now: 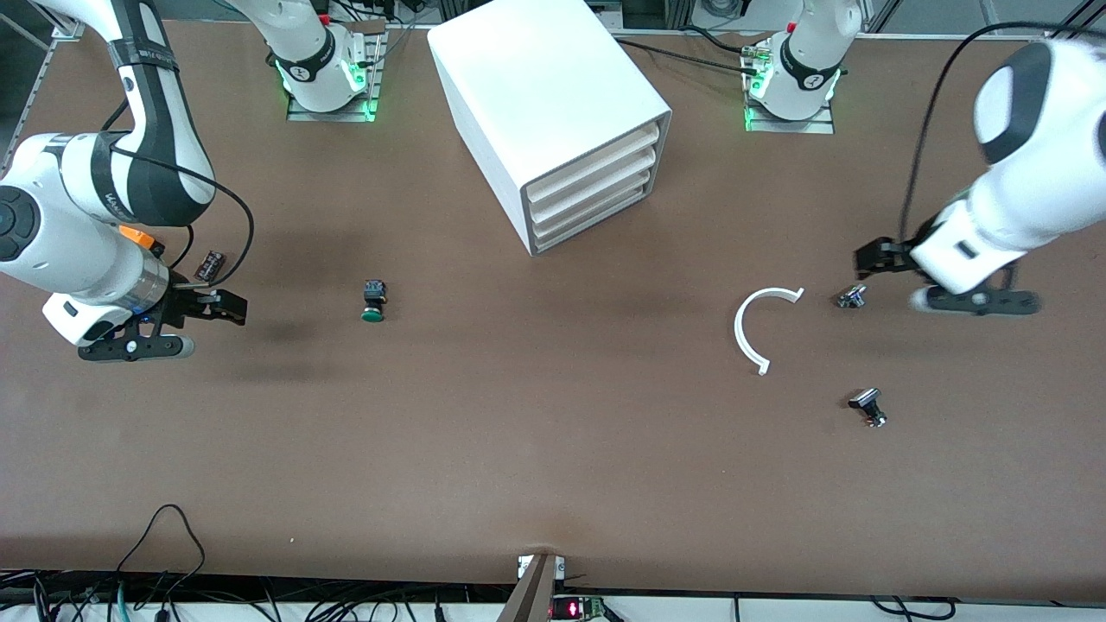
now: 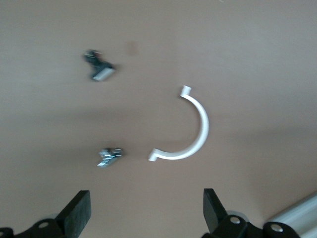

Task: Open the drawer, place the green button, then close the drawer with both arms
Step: 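Move the right gripper toward the green button while the left gripper approaches the drawer, then pull the bottom drawer open with the left gripper while the right gripper descends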

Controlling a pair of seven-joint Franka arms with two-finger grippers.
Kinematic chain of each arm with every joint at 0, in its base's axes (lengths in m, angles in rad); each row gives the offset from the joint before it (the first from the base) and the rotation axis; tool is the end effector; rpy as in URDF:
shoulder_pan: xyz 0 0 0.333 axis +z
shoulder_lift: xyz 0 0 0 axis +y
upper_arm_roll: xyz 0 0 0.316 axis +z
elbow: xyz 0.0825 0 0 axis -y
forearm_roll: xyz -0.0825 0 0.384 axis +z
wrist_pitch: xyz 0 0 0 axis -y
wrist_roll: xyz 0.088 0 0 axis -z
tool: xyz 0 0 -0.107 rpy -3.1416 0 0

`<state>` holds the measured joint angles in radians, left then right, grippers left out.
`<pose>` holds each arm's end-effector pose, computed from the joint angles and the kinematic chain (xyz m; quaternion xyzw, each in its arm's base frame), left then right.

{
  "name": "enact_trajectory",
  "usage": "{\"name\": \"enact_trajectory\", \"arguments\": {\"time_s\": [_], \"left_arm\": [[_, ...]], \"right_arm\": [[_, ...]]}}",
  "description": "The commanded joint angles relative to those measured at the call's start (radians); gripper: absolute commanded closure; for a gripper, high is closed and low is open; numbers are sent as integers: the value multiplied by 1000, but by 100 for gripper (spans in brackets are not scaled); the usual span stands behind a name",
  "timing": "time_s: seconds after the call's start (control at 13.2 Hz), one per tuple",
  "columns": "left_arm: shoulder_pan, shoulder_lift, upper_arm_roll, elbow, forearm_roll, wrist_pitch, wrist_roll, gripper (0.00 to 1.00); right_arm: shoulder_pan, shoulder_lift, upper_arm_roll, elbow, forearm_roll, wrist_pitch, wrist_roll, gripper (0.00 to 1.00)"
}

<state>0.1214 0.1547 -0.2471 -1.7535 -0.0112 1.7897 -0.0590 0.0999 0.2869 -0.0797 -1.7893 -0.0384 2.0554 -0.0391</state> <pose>0.5900 -0.0686 0.4693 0.9976 -0.0314 -0.0589 0.0189 0.6301 0.0140 0.3908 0.9987 0.0402 -0.0103 0.0281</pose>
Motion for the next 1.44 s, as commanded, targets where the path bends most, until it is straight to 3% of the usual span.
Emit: {"name": "enact_trajectory", "arguments": {"time_s": [0.0, 0.3, 0.45, 0.68, 0.91, 1.13, 1.36], "left_arm": [[7, 83, -9, 20, -113, -9, 18, 0], [7, 222, -11, 9, -257, -18, 18, 0], [3, 284, -11, -21, -382, -18, 18, 0], [-28, 341, -12, -110, -590, -13, 78, 0], [-89, 375, -20, -216, -772, 32, 232, 0], [-103, 375, -101, -274, -797, 137, 330, 0], [-112, 371, -162, -328, -852, 209, 366, 0]], "right_arm": [[3, 28, -5, 21, 20, -17, -10, 0], [41, 69, -3, 21, 21, -6, -7, 0], [50, 83, -5, 22, 21, 6, -4, 0], [61, 107, -3, 21, 23, 43, 2, 0], [92, 142, -3, 19, 84, 92, 4, 0], [115, 156, -2, 11, 101, 117, -2, 0], [115, 160, 57, 10, 103, 120, 5, 0]]}}
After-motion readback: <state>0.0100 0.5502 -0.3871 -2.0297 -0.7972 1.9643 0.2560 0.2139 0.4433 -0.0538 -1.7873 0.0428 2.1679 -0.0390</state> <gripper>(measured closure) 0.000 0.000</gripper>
